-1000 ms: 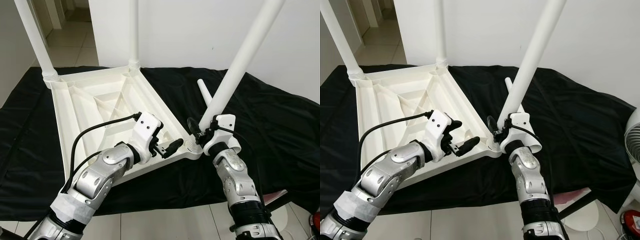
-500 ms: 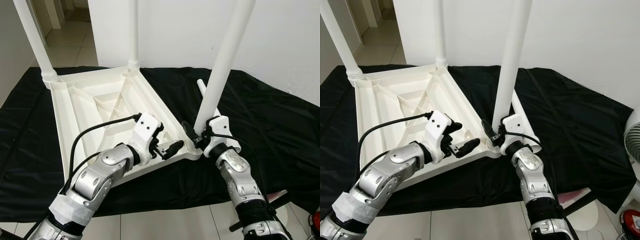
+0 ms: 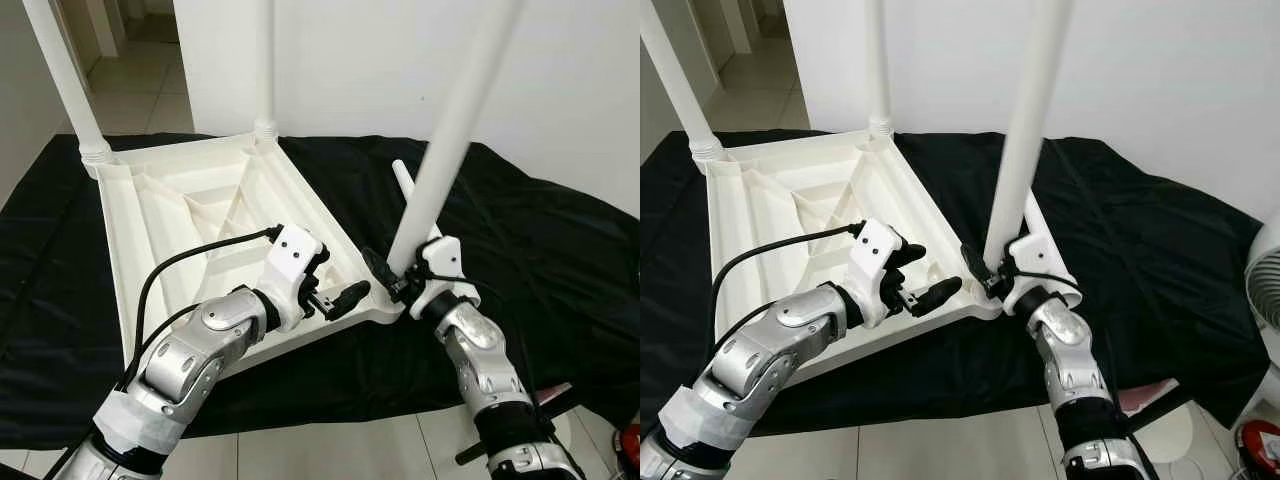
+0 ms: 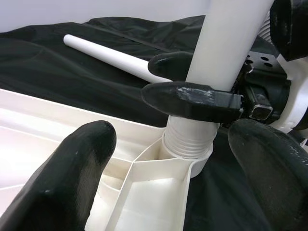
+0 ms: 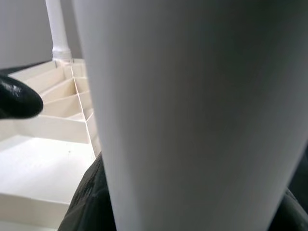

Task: Building children table

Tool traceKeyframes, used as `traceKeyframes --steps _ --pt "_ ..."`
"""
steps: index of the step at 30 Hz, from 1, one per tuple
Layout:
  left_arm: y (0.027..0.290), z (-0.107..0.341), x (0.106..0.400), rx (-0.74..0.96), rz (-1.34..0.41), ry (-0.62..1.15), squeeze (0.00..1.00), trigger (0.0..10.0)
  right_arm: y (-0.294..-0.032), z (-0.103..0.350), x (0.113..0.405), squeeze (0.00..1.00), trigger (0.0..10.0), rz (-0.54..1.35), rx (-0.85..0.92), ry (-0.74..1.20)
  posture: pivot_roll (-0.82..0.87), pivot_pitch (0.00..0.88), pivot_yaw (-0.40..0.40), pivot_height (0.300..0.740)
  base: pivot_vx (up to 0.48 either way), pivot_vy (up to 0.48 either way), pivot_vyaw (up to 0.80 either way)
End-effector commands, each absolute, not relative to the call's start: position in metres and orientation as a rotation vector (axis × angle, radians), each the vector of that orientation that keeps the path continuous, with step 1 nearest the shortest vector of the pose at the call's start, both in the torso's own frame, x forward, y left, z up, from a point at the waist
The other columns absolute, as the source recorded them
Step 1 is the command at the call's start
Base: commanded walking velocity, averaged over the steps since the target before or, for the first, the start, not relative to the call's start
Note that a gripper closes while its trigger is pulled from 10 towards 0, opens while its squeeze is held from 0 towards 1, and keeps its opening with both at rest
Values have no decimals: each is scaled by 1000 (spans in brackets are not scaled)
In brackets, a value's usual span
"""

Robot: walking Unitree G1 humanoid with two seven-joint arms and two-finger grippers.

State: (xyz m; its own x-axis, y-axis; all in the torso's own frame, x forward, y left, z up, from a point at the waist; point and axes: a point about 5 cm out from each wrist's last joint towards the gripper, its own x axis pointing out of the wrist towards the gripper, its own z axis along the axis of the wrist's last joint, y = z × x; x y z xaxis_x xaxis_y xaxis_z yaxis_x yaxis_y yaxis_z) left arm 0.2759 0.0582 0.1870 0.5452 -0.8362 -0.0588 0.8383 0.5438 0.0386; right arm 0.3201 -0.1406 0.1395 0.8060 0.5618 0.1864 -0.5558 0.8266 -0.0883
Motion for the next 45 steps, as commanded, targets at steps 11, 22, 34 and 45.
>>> traceKeyframes --steps 11,22,34,45 --pt "57 191 273 55 -1047 33 0 10000 -143 103 323 0 10000 541 57 33 45 75 -69 740 0 0 0" --pt "58 192 272 55 -1043 32 0 10000 -146 99 330 0 10000 486 85 94 49 77 -75 740 0 0 0" --pt "59 193 271 61 -1038 30 0 10000 -147 89 328 0 10000 434 186 147 51 80 -74 740 0 0 0" --pt "60 195 271 66 -1036 29 0 10000 -133 103 311 0 10000 524 18 -77 52 85 -74 740 0 0 0"
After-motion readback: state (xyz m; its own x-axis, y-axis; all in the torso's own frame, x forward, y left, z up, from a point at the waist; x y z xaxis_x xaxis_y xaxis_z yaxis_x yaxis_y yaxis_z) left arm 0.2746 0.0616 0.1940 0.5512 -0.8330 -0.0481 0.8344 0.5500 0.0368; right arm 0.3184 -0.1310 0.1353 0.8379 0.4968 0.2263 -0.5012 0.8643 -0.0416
